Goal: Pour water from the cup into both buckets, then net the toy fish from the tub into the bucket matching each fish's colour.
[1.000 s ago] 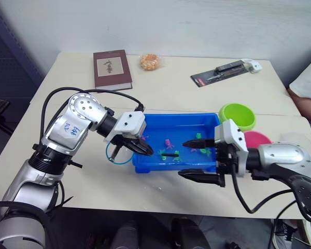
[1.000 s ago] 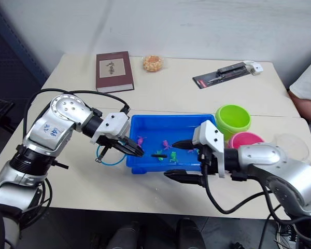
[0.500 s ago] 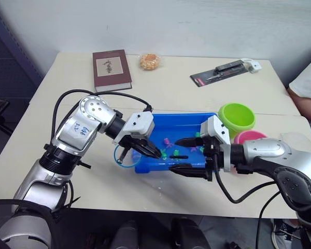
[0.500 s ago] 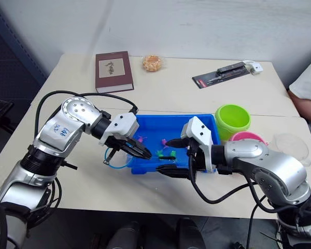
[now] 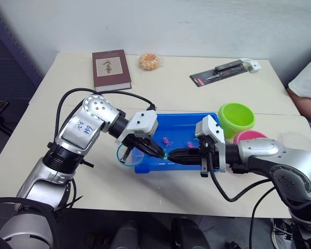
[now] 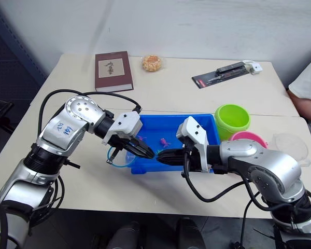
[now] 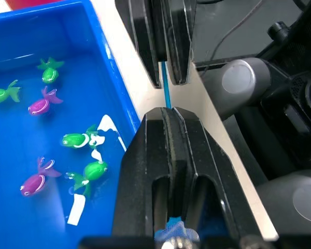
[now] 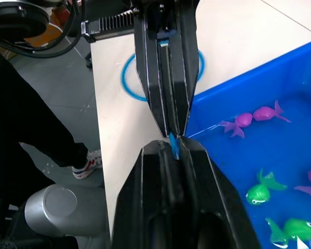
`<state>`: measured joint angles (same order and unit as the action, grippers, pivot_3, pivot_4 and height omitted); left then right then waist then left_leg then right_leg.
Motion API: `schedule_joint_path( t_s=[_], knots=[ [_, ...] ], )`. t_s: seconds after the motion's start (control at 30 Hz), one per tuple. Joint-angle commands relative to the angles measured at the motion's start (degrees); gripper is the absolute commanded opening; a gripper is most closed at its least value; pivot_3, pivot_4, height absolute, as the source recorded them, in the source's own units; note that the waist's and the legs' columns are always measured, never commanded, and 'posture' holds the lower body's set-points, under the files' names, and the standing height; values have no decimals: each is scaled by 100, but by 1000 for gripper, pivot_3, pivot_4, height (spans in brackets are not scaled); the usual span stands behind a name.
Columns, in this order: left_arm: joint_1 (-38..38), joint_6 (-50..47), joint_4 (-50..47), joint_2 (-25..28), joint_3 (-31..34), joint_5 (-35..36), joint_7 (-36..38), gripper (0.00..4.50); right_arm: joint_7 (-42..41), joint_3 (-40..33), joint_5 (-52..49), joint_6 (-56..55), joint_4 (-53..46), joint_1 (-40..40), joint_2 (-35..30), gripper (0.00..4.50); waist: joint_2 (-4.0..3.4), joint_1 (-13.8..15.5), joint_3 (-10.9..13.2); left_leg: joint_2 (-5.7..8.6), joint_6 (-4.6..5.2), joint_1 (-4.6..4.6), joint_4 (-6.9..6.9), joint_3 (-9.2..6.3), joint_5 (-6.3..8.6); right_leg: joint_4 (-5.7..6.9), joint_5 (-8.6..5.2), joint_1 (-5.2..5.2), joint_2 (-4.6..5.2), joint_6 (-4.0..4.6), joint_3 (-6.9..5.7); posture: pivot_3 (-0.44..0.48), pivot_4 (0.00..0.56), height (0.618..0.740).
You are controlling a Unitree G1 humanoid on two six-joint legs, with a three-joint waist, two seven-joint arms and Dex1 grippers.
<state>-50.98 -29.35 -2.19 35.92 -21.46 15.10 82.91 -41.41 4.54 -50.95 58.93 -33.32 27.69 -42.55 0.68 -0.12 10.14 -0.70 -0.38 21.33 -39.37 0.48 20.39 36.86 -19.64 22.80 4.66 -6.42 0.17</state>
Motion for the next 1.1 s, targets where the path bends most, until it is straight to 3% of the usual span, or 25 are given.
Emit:
schedule_joint_path(
  t_s=[0.03,0.13,0.4,0.5,0.67,0.77,0.9,0.97,1.1],
  knots=[
    [-67,-30,-215,-58,98,89,-60,0,-73,-94,-52,-30,-137,30,-52,29,0,0,0,0,0,0,0,0,0,0,0,0,0,0,0,0,150,738],
    [-19,-2,-244,-291,529,492,-243,949,-151,-105,10,-153,-173,-1,-72,0,0,2,0,0,0,0,0,0,0,0,0,0,0,0,0,0,150,738],
    [-116,-306,104,-366,2254,1621,-947,4489,-429,-439,127,-593,-321,-314,-305,0,0,-8,0,-5,-1,0,-5,-3,0,4,0,1,1,0,0,0,150,738],
    [-68,-251,304,-157,2718,1787,-1037,4489,-526,-782,172,-699,-375,-589,-601,0,0,-2,0,-2,0,1,-10,-3,0,6,0,1,2,0,-1,0,150,738],
    [887,478,865,786,2874,1223,-749,4489,-514,-1875,726,-1158,-145,-1376,-1168,0,-2,-14,-1,3,0,-4,-3,4,0,4,0,0,1,-1,-2,0,150,738],
    [1433,938,1147,1009,2993,994,-842,4489,-667,-2206,1354,-1845,15,-1875,-1350,0,-1,-1,-1,1,0,-8,-1,4,0,5,0,-1,0,0,0,0,150,738],
    [1950,1014,956,937,3166,1044,-1211,4489,-637,-2206,2293,-2553,247,-2313,-1600,0,1,28,0,5,2,-2,-4,3,1,5,0,-1,-6,-1,0,0,150,738],
    [2355,961,684,803,3191,1065,-1460,4489,-319,-1782,3024,-2502,334,-2399,-1922,0,-1,12,-1,8,8,-2,-4,4,4,3,1,-1,3,-1,6,0,150,738],
    [2732,865,316,699,3098,1144,-1521,4489,-237,-1405,3283,-2664,388,-2225,-1786,0,3,-3,-1,7,7,-4,-4,7,4,4,1,-1,19,-1,8,0,150,738]
  ],
)
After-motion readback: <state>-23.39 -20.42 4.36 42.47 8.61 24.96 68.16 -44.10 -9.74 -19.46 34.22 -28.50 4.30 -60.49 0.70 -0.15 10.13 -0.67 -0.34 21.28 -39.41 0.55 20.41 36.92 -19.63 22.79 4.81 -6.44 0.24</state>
